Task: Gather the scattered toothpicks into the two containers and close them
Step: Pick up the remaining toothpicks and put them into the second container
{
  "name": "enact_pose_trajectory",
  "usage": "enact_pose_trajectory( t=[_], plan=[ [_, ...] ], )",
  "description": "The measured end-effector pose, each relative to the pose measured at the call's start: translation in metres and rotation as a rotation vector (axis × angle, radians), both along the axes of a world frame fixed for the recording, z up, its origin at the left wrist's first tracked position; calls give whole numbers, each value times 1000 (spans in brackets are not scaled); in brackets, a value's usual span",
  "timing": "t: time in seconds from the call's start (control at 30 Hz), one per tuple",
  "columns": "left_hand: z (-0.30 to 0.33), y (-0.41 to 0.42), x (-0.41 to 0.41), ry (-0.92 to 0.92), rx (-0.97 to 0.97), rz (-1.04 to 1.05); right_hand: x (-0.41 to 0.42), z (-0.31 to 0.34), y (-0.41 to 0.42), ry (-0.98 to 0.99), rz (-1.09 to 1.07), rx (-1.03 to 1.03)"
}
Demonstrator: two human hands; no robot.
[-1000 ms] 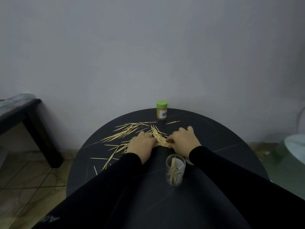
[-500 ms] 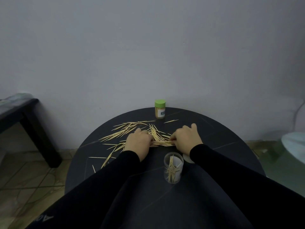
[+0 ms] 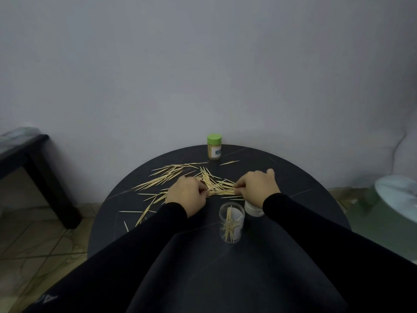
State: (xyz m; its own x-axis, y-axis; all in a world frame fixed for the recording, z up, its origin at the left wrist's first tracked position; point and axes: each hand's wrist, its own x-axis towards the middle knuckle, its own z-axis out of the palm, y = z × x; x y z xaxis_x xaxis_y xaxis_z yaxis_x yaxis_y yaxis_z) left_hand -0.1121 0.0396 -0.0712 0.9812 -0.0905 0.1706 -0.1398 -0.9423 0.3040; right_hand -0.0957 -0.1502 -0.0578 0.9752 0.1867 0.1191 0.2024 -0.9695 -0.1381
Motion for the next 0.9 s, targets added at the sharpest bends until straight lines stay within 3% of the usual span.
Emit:
enact_pose_trajectory(
  t=[0.17, 0.33, 0.5, 0.7, 0.9],
  plan=[
    [14, -6, -10, 35, -369, 43, -10, 8, -3, 15, -32, 285],
    [31, -6, -27, 8, -821, -46, -18, 14, -8, 39, 34, 740],
    [41, -11, -48, 125, -1068, -165, -45, 32, -9, 153, 173, 1129],
    [22, -21, -64, 268, -1169, -180, -60, 30, -13, 299, 232, 1191],
    [5, -12, -68, 299, -1099, -220, -63, 24, -14, 299, 232, 896]
  ],
)
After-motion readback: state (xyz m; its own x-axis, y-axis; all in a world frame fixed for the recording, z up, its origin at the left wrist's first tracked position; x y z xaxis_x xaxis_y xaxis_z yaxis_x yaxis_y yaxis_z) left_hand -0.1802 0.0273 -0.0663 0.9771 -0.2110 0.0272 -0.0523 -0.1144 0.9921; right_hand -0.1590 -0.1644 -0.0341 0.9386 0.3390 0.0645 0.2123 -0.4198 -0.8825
